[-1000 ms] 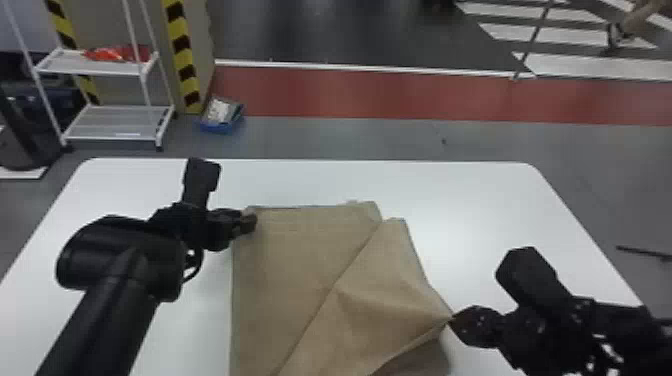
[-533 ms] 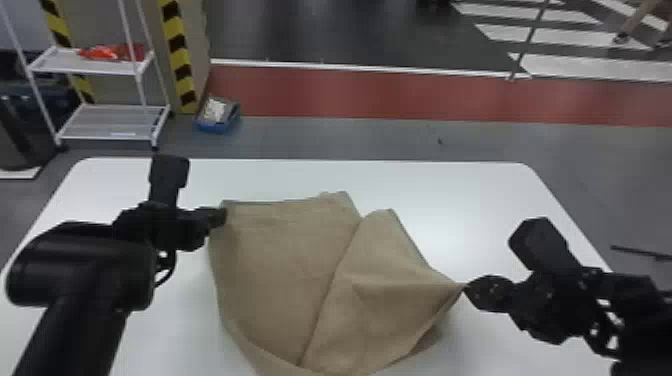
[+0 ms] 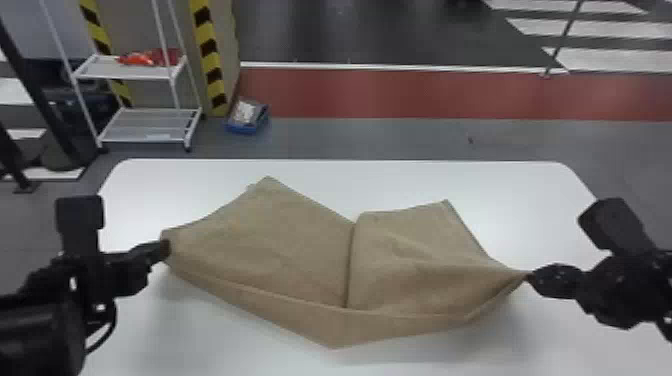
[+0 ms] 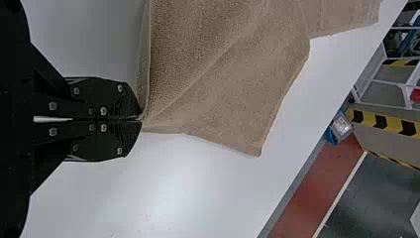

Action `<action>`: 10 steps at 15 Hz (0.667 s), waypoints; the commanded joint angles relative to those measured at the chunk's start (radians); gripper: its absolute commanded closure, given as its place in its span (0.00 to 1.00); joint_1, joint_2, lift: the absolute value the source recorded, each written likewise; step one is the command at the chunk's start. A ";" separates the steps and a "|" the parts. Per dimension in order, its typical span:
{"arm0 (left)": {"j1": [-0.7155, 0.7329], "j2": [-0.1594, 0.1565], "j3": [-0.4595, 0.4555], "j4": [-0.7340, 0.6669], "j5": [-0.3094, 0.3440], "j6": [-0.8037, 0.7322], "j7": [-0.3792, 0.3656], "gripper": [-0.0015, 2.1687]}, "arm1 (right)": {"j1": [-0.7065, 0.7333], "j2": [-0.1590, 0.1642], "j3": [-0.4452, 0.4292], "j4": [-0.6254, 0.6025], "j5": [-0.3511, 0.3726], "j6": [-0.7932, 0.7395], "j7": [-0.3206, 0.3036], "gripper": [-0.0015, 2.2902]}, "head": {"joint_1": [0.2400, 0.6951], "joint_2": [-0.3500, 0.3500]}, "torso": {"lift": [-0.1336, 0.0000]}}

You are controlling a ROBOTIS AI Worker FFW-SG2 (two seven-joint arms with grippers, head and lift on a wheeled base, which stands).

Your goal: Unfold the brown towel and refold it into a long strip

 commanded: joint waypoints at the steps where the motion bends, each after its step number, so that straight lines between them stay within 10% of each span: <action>1: 0.110 -0.001 0.028 -0.089 0.033 0.001 0.033 0.99 | 0.010 0.004 -0.049 0.012 0.018 0.022 0.026 0.90 | 1.00 0.46 | 0.23; 3: 0.172 -0.005 0.030 -0.132 0.059 0.001 0.064 0.96 | 0.027 0.008 -0.093 0.023 0.023 0.022 0.035 0.90 | 1.00 0.46 | 0.23; 6: 0.227 -0.007 0.030 -0.190 0.096 -0.014 0.062 0.00 | 0.042 0.011 -0.116 0.035 0.023 0.009 0.043 0.90 | 1.00 0.41 | 0.23; 10: 0.296 0.002 0.073 -0.313 0.077 -0.005 0.052 0.01 | 0.051 0.017 -0.124 0.035 0.023 -0.003 0.043 0.90 | 1.00 0.38 | 0.23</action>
